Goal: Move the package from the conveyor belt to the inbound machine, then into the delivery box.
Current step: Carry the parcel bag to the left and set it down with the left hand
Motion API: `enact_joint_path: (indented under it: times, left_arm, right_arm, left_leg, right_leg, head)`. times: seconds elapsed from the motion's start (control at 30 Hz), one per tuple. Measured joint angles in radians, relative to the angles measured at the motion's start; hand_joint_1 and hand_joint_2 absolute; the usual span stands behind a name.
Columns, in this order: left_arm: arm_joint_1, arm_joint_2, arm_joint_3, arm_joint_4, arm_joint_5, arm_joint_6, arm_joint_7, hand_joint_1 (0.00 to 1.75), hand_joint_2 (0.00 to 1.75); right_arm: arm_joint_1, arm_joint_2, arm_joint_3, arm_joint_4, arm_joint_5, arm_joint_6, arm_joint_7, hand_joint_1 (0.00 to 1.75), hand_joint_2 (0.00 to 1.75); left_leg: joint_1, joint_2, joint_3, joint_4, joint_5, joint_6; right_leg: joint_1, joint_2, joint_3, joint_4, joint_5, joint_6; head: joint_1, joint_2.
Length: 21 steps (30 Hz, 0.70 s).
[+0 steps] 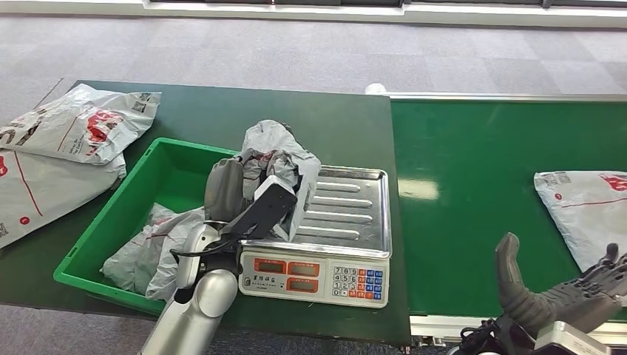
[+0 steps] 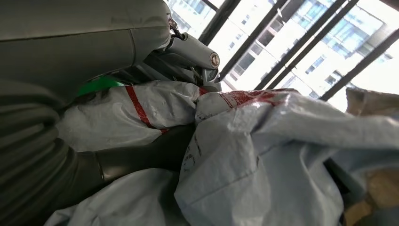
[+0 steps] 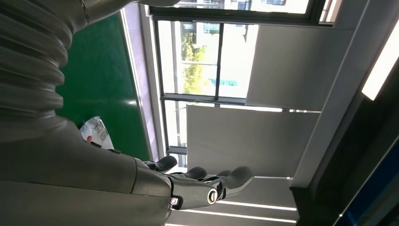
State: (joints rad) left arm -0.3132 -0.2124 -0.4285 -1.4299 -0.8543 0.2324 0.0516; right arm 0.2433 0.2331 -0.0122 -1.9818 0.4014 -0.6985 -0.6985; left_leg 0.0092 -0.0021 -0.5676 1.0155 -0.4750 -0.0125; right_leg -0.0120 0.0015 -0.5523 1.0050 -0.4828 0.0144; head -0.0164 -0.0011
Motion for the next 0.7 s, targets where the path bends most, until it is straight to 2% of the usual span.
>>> enact_joint_path:
  times: [0.17, 0.27, 0.37, 0.63, 0.67, 0.7]
  left_arm:
    - [-0.023, 0.024, 0.072, -0.059, -0.007, -0.018, 0.028, 1.75, 1.75]
    - [-0.026, 0.027, 0.081, -0.062, -0.007, -0.021, 0.030, 1.75, 1.75]
    - [-0.058, 0.057, 0.158, -0.055, -0.017, -0.018, 0.037, 1.75, 1.75]
    - [-0.070, 0.134, 0.320, -0.015, -0.026, 0.077, 0.064, 1.75, 1.75]
    - [-0.070, 0.145, 0.342, -0.013, -0.022, 0.077, 0.064, 1.63, 1.75]
    - [-0.070, 0.155, 0.364, -0.012, -0.016, 0.073, 0.064, 1.20, 1.75]
  right_arm:
    - [-0.009, -0.009, 0.000, 0.004, -0.016, 0.000, 0.000, 0.00, 1.75]
    - [-0.011, -0.011, 0.000, 0.006, -0.017, 0.000, 0.000, 0.00, 1.75]
    - [-0.030, -0.025, 0.003, 0.023, -0.025, 0.000, 0.000, 0.00, 1.75]
    - [-0.036, -0.049, 0.032, 0.055, -0.028, 0.001, 0.000, 0.00, 1.75]
    - [-0.035, -0.051, 0.035, 0.057, -0.029, 0.001, 0.001, 0.00, 1.75]
    - [-0.035, -0.054, 0.038, 0.060, -0.029, 0.001, 0.002, 0.00, 1.75]
  left_leg:
    - [0.000, 0.000, 0.000, 0.000, 0.001, -0.001]
    - [0.000, 0.000, 0.000, 0.000, 0.001, -0.001]
    - [0.000, 0.000, 0.000, 0.000, 0.001, -0.002]
    - [0.000, 0.000, 0.000, 0.000, 0.002, -0.003]
    - [0.001, 0.000, 0.000, 0.000, 0.002, -0.003]
    - [0.001, 0.000, -0.001, 0.000, 0.002, -0.003]
  right_leg:
    - [0.001, 0.000, 0.000, 0.000, 0.000, 0.000]
    - [0.001, 0.000, 0.000, 0.000, 0.000, -0.001]
    - [0.001, 0.000, 0.000, 0.000, 0.001, -0.001]
    - [0.002, 0.001, -0.001, 0.001, 0.001, -0.002]
    - [0.002, 0.001, -0.001, 0.001, 0.001, -0.002]
    - [0.002, 0.001, -0.001, 0.001, 0.001, -0.002]
  head:
    - [0.000, 0.000]
    - [0.000, 0.000]
    - [0.000, 0.000]
    - [0.000, 0.000]
    - [0.000, 0.000]
    - [0.000, 0.000]
